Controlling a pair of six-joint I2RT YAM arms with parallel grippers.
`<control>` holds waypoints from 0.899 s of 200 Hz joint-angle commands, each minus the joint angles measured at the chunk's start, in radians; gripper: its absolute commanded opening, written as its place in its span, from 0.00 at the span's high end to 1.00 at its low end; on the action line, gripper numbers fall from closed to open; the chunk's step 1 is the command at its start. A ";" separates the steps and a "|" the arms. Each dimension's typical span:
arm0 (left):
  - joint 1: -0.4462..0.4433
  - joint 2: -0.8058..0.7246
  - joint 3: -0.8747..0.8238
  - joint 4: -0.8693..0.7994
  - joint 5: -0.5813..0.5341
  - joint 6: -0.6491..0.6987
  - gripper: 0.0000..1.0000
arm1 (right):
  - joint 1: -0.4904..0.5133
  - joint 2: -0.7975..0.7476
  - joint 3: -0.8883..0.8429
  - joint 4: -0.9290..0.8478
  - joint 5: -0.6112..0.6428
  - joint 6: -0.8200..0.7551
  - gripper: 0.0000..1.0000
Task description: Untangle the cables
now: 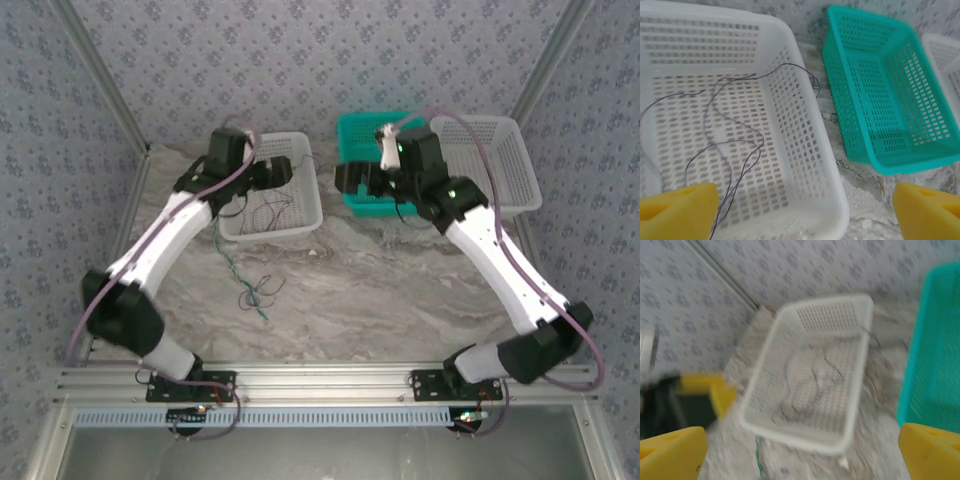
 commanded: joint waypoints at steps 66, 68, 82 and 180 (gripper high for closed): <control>0.012 0.800 0.963 -0.330 -0.074 -0.002 0.09 | -0.102 -0.296 -0.272 0.012 0.066 0.047 0.00; 0.014 0.813 0.978 -0.330 -0.069 -0.005 0.09 | -0.104 -0.296 -0.272 0.011 0.064 0.047 0.00; 0.026 0.886 1.061 -0.316 0.004 -0.019 0.09 | -0.120 -0.296 -0.307 0.017 0.048 0.049 0.00; 0.046 1.065 1.200 -0.307 0.145 -0.098 0.55 | -0.163 -0.276 -0.313 0.029 0.003 0.056 0.00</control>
